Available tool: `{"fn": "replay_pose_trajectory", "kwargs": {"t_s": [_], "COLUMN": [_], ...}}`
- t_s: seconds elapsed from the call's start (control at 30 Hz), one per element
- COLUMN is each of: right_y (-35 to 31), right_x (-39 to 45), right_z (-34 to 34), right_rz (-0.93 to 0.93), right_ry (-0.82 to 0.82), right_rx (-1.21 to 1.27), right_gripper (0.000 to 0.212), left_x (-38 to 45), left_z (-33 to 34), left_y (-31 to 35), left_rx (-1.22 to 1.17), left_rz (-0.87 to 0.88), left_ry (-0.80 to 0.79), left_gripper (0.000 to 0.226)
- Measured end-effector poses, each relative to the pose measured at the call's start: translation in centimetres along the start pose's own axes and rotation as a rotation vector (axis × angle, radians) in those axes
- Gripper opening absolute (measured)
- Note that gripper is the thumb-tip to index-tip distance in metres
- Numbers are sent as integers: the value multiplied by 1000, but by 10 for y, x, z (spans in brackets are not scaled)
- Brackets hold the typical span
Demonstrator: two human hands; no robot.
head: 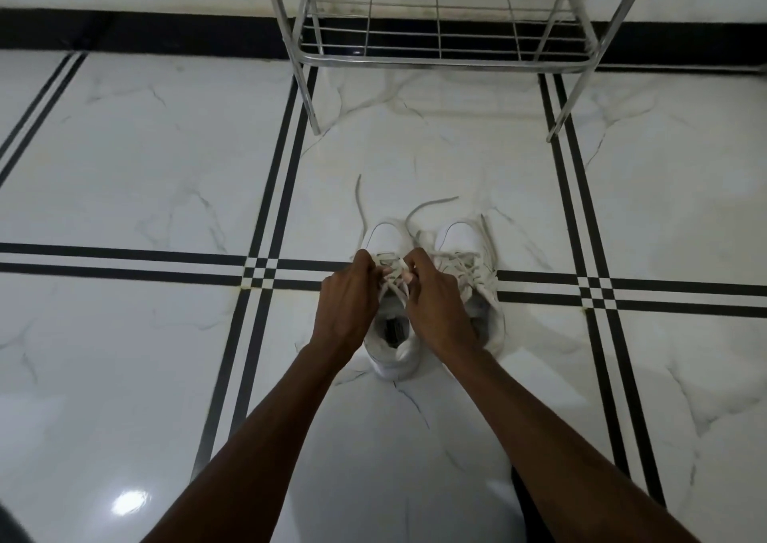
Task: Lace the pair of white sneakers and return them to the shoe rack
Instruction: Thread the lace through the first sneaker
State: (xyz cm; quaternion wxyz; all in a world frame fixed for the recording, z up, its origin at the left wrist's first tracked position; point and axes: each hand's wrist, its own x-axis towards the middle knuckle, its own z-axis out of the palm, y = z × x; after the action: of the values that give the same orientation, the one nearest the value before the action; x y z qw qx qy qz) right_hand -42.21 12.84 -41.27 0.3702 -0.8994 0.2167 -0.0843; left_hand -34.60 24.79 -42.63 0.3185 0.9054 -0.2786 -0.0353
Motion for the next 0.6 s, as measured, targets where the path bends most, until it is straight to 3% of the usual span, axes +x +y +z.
{"fn": "replay_pose_trajectory", "kwargs": {"t_s": [0.2,0.3,0.37,0.5,0.6], "right_y": [-2,-5,-6,-16,-26], "right_x": [10,15,16,23,32], "right_z": [3,-2,-7,-22,-33], "right_rz": [93,273,362,364,229], "right_ry": [-88,-175,-183,-131,-141], "right_rx": [25,221,342,613,535], "right_gripper": [15,3,12,17,15], "left_x": [1,2,5,11,22], "left_z": [1,-8,-17,-41,-58], "left_y": [-6,-7,-5,12,24], "left_rx": [-106,-361,-574,-734,-721], "left_rz": [-115,-228,-289,-215,-99], "left_ry": [-4,-63,-103,-89,-70], "left_gripper": [30,32,34,31,27]}}
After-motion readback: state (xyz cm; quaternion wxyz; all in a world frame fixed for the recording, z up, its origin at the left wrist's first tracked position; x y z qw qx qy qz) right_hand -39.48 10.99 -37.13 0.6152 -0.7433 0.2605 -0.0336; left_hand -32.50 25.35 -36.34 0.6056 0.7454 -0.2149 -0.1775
